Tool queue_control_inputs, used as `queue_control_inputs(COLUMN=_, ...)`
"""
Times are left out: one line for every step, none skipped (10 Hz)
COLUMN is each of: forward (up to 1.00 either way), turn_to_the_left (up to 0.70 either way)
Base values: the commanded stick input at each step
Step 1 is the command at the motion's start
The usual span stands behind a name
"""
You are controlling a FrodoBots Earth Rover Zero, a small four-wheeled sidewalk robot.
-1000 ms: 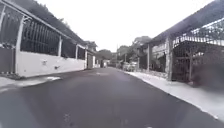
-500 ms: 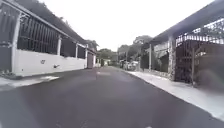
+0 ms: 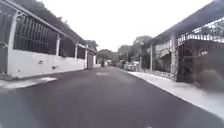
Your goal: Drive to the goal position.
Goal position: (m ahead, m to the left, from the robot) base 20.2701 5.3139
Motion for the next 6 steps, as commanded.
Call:
queue_control_inputs(forward=0.50, turn_to_the_left=0.00)
queue_control_inputs(forward=0.50, turn_to_the_left=0.00)
queue_control_inputs(forward=0.50, turn_to_the_left=0.00)
queue_control_inputs(forward=0.50, turn_to_the_left=0.00)
queue_control_inputs(forward=0.50, turn_to_the_left=0.00)
queue_control_inputs(forward=0.50, turn_to_the_left=-0.06)
